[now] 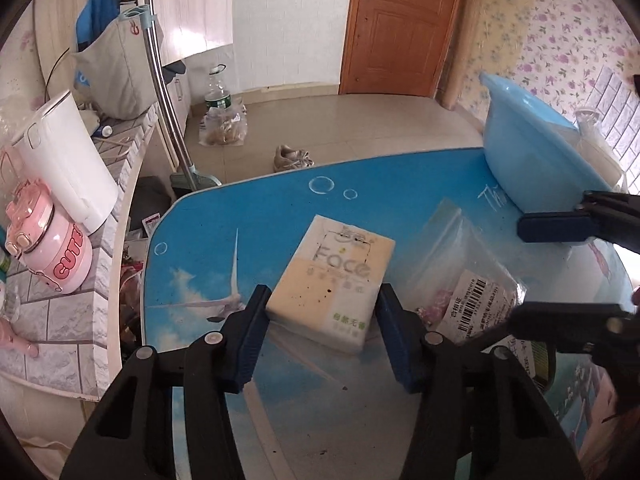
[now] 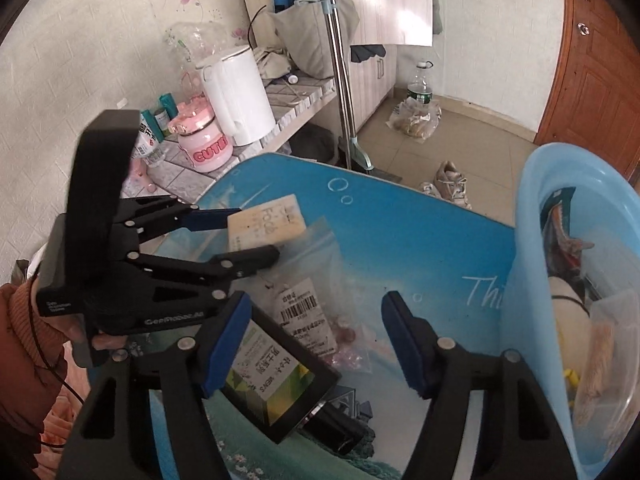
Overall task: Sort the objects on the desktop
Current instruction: 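Grasp the white Face tissue pack with the left gripper, then grasp the clear barcode-labelled bag with the right gripper while the left holds the tissue pack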
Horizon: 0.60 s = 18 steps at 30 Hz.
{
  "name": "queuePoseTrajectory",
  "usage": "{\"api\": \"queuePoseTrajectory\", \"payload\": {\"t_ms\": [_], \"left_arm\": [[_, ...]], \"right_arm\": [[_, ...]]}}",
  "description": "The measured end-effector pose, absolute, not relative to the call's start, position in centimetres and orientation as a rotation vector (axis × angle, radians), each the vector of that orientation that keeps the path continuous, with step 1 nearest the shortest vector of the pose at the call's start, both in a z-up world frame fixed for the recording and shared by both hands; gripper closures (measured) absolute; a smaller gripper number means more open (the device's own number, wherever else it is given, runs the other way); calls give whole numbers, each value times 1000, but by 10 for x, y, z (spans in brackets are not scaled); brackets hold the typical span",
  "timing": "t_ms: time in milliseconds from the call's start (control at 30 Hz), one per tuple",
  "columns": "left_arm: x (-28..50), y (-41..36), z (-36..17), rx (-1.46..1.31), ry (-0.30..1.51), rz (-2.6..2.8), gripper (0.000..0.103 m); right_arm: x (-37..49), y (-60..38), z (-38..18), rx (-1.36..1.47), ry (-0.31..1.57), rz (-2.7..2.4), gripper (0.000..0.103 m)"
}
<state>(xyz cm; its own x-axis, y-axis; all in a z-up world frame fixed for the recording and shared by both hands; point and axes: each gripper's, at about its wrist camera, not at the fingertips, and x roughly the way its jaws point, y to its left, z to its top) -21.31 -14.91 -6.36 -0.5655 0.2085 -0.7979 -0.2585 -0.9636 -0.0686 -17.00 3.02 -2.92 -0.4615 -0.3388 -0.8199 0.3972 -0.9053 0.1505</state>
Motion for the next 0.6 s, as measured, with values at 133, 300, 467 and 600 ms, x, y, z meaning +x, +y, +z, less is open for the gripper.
{"api": "queuePoseTrajectory", "payload": {"t_ms": [133, 300, 467, 600], "left_arm": [[-197, -153, -52, -1252, 99, 2632, 51], [-178, -165, -35, -1230, 46, 2704, 51], [-158, -170, -17, -1191, -5, 2780, 51], [-137, -157, -2, -1149, -26, 2808, 51]], "right_arm": [[-182, 34, -45, 1398, 20, -2345, 36], [-190, 36, -55, 1406, -78, -2254, 82], [-173, 37, -31, 1292, -1, -2326, 93], [-150, 42, -2, 1176, 30, -2375, 94]]}}
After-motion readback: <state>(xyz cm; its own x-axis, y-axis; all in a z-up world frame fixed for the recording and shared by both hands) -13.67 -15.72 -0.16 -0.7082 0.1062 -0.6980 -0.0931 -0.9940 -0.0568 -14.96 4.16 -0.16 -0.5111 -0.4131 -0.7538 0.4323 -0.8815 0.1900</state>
